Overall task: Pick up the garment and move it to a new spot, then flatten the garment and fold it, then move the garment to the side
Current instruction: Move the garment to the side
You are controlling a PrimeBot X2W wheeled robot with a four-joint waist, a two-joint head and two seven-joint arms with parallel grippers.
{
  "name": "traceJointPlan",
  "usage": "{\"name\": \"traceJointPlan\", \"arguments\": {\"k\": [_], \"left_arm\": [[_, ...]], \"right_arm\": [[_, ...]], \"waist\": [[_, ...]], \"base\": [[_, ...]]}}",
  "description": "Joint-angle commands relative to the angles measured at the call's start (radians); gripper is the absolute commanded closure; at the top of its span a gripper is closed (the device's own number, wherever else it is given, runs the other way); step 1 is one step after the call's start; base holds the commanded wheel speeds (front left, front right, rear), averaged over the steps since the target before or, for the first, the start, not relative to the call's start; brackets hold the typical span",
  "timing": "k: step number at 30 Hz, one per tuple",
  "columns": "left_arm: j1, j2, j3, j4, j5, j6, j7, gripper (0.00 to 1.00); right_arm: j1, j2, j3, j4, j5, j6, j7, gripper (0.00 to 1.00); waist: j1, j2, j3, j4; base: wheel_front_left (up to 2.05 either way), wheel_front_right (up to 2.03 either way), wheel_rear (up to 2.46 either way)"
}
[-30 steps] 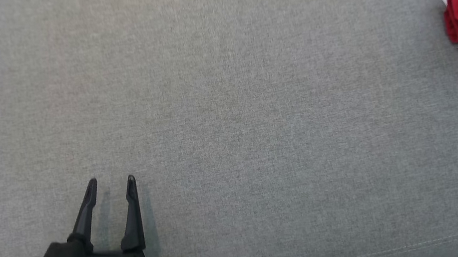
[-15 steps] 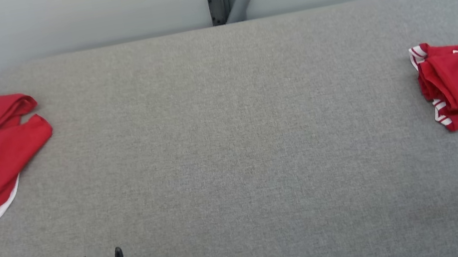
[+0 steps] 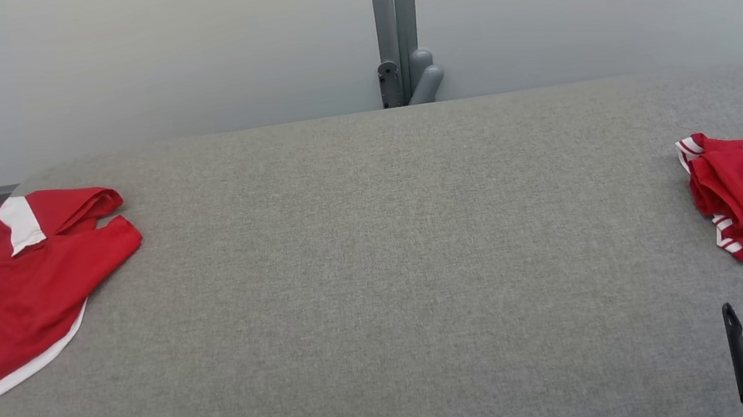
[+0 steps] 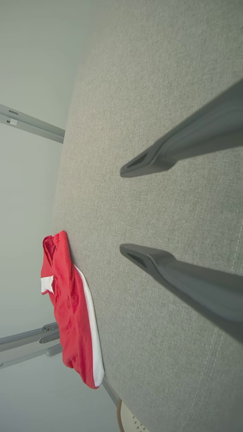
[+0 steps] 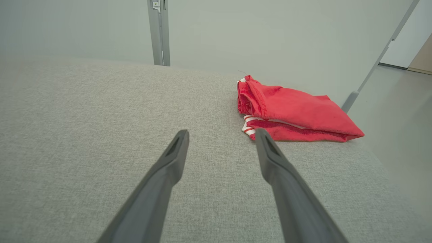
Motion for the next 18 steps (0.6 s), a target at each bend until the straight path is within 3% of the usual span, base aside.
{"name": "traceJointPlan", "arguments": {"k": [1,18], "left_arm": [[-0.015,0.000,-0.001,-0.001,0.003,0.001,0.000,0.00],[-0.013,0.028,-0.086,-0.033,-0.041,0.000,0.000,0.00]], "right_arm": [[0.024,0.003,0.004,0.004,0.012,-0.002,-0.002,0.00],[0.072,0.036,0.048,-0.057,0.033,-0.002,-0.003,0.00]], "waist": [[0.0000,-0.0001,-0.019,0.016],[0.0000,-0.0001,-0.033,0.022]], "base": [[0.00,0.00,0.00],[0.00,0.00,0.00]]}}
